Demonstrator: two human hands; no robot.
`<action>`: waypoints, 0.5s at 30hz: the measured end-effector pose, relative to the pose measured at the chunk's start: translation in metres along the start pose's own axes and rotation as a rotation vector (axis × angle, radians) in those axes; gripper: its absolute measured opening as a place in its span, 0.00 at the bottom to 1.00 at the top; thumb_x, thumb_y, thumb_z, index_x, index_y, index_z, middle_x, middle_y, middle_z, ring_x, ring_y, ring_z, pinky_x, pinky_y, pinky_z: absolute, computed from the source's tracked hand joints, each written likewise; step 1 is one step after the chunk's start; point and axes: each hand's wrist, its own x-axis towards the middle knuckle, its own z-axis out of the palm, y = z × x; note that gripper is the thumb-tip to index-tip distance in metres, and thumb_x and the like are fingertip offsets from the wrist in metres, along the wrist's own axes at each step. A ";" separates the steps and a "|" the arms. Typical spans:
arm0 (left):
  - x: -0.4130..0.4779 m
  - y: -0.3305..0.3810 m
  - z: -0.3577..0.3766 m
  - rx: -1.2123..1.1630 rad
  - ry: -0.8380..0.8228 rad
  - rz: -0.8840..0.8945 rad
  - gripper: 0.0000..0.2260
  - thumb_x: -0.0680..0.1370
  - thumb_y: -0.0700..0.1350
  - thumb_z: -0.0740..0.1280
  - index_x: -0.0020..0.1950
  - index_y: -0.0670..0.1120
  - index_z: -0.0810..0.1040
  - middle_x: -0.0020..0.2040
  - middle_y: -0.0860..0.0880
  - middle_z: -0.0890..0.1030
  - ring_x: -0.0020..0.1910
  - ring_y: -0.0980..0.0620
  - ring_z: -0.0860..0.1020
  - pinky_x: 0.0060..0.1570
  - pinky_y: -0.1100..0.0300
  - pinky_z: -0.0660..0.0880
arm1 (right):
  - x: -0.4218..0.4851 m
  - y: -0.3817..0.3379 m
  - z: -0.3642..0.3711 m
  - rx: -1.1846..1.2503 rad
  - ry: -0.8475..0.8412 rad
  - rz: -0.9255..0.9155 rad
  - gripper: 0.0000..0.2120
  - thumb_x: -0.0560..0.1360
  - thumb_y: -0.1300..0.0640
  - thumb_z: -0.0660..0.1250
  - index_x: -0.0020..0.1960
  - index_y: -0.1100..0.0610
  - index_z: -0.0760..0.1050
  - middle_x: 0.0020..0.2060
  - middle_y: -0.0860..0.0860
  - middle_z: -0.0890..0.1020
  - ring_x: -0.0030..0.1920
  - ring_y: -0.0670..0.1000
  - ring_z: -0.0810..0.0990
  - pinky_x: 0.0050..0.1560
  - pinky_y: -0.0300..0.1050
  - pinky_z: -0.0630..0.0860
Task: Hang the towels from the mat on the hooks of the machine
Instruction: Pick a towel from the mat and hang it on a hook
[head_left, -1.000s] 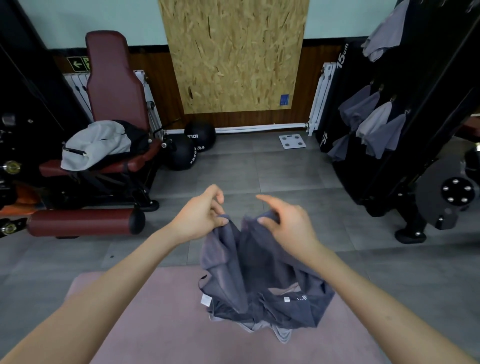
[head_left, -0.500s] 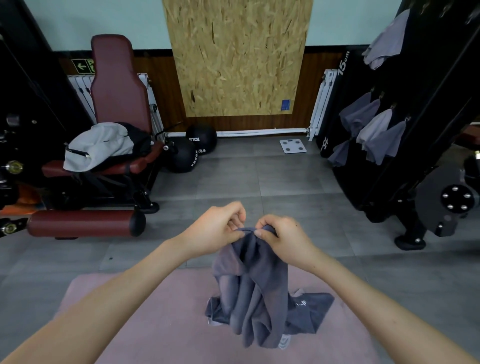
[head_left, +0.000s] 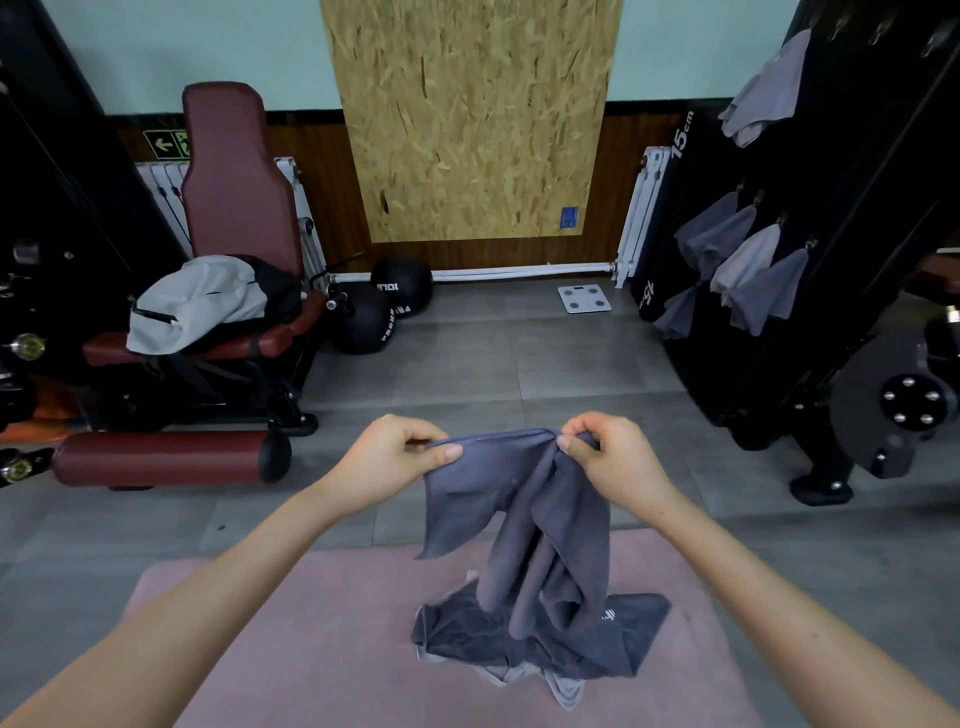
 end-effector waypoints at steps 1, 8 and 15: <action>0.001 0.002 0.001 -0.057 0.007 -0.026 0.06 0.74 0.44 0.70 0.39 0.43 0.82 0.32 0.51 0.82 0.32 0.58 0.76 0.36 0.64 0.73 | 0.001 0.001 0.001 0.009 0.011 0.025 0.04 0.73 0.59 0.68 0.40 0.53 0.77 0.38 0.50 0.81 0.45 0.52 0.79 0.48 0.45 0.73; 0.026 0.006 0.007 -0.247 0.111 -0.136 0.07 0.75 0.41 0.70 0.50 0.49 0.77 0.33 0.42 0.82 0.32 0.46 0.79 0.39 0.53 0.77 | 0.003 0.013 0.004 0.483 0.075 0.311 0.07 0.75 0.69 0.64 0.48 0.61 0.80 0.37 0.56 0.79 0.31 0.49 0.76 0.26 0.38 0.77; 0.030 0.014 0.012 -0.175 -0.043 -0.125 0.08 0.78 0.35 0.63 0.45 0.45 0.79 0.35 0.41 0.78 0.35 0.49 0.78 0.42 0.54 0.80 | -0.011 0.001 -0.031 0.756 -0.129 0.383 0.14 0.74 0.75 0.58 0.54 0.67 0.77 0.32 0.53 0.77 0.32 0.49 0.80 0.45 0.43 0.82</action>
